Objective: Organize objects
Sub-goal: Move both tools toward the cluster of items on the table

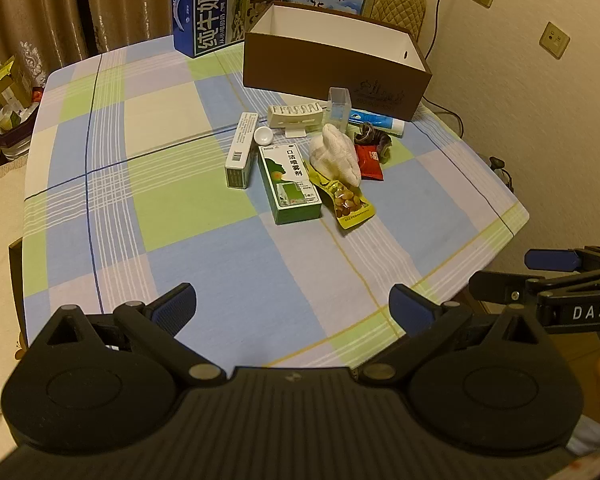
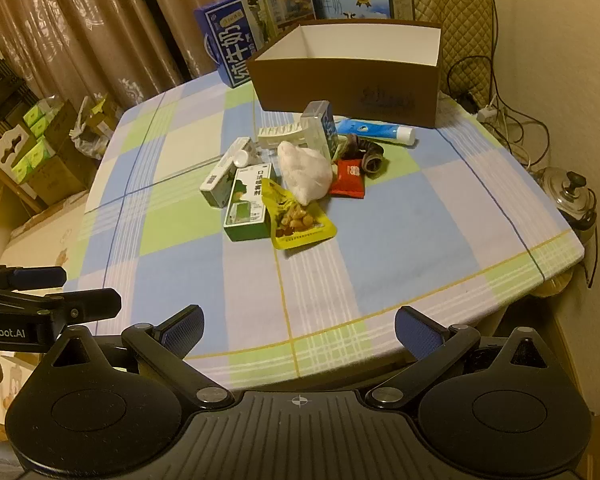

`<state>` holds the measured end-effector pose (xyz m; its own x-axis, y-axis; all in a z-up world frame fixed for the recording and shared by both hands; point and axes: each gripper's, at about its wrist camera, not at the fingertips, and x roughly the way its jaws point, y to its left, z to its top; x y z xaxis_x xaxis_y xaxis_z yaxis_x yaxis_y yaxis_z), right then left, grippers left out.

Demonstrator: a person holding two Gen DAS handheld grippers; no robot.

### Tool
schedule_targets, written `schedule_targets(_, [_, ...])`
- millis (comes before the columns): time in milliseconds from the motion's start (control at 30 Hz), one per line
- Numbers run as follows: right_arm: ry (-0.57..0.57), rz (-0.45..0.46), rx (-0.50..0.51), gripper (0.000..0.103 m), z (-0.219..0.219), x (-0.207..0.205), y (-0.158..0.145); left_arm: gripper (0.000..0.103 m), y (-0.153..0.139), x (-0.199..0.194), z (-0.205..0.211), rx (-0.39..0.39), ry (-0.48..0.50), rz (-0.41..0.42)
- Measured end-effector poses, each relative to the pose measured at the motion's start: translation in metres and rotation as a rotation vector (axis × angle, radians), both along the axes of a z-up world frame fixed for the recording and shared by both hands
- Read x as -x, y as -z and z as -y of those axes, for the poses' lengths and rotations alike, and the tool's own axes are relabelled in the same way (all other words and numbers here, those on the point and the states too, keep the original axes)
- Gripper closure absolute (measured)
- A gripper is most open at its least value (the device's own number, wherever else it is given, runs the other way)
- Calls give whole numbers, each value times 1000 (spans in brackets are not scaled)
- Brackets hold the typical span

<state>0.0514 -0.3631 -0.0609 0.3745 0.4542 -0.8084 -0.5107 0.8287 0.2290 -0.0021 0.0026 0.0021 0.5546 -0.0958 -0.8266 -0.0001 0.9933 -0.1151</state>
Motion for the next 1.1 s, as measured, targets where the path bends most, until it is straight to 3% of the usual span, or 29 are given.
schedule_targets(1100, [-7,11,-16,3,9,-19,-2,2,-6,-21,17,-14,-13,0])
